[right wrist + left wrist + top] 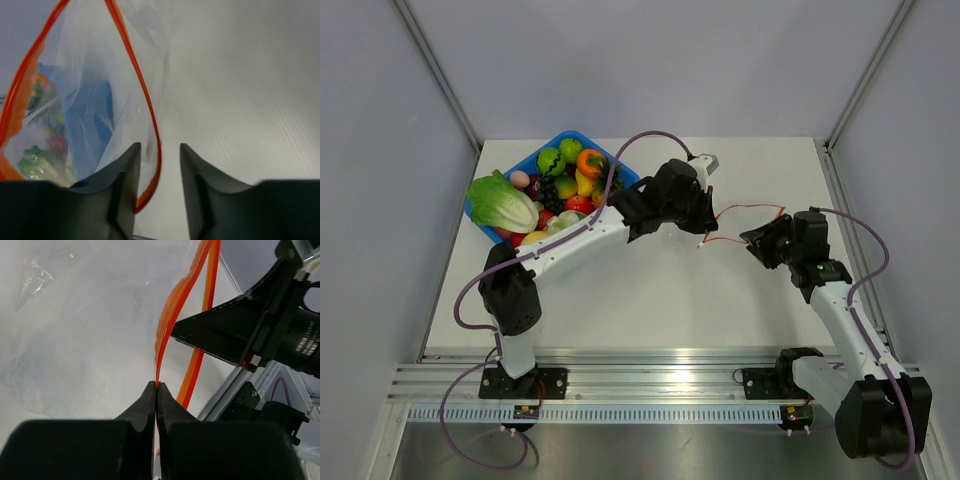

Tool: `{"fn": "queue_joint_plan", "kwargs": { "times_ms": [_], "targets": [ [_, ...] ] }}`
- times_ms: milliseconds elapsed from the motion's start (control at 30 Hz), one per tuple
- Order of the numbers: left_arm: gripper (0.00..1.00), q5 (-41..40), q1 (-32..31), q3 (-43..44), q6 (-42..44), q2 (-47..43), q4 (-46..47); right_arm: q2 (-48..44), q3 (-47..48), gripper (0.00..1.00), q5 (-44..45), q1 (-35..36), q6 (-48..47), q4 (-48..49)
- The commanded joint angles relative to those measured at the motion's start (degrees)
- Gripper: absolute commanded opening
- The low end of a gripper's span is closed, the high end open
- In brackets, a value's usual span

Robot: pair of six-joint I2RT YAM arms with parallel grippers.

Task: Place the food in the zip-top bag and seal the zipper
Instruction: Open the zipper of the food storage bag at the center of the board.

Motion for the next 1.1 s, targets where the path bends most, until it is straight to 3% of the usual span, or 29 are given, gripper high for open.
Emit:
{"fn": "queue_joint_plan", "kwargs": {
  "times_ms": [0, 33, 67, 167, 267, 467, 567, 667, 767, 800, 833, 933, 1067],
  "targets": [
    [0.00, 1.9, 0.4, -0.7, -0.9, -3.0, 3.2, 0.3, -1.1, 0.39, -0.9, 0.3, 1.2, 5.8],
    [0.00, 1.9, 0.5, -0.7, -1.0, -3.0, 3.2, -0.4, -0.7, 0.32, -0.6, 0.3, 0.7, 5.4],
    [0.00, 1.9, 0.5, -0.8, -1.0, -3.1, 3.2, -0.8, -0.1, 0.16, -0.1, 0.3, 0.1, 5.0],
    [0.00, 2.3, 0.9, -0.5, -1.4, -3.0, 3.1, -1.7, 7.3, 0.01, 3.6, 0.3, -4.7, 0.0],
    [0.00, 3.0, 1.3, 0.6, -2.4, -3.4, 2.7, 0.2, 14.8, 0.00, 7.7, 0.3, -12.8, -7.6],
    [0.00, 4.5, 2.2, 1.4, -6.1, -5.4, 3.8, 8.6, 39.8, 0.00, 10.2, 0.3, -30.8, -22.0],
    [0.00, 5.4, 2.4, -1.6, -8.2, -6.7, 6.0, 13.5, 47.9, 0.00, 7.0, 0.3, -35.3, -29.3],
    [0.00, 8.2, 2.4, -7.9, -11.0, -7.5, 11.0, 17.5, 49.5, 0.00, 1.7, 0.7, -39.5, -34.5],
    [0.26, 10.3, 2.5, -11.0, -12.5, -6.7, 12.9, 19.2, 44.7, 0.00, 0.6, 4.2, -41.5, -35.1],
    [0.48, 11.0, 2.5, -11.1, -12.3, -5.8, 12.7, 19.6, 43.3, 0.00, 0.8, 6.0, -41.4, -34.7],
    [0.57, 11.4, 2.5, -11.1, -12.1, -5.4, 12.1, 20.1, 41.9, 0.00, 0.9, 7.2, -41.1, -34.3],
    [0.71, 12.8, 2.5, -11.5, -11.3, -4.5, 11.8, 20.6, 37.7, 0.00, 0.9, 9.6, -39.6, -32.1],
    [0.72, 11.8, 2.5, -12.2, -10.5, -4.4, 11.0, 20.6, 36.0, 0.00, 0.9, 10.4, -38.6, -30.8]
  ]
}}
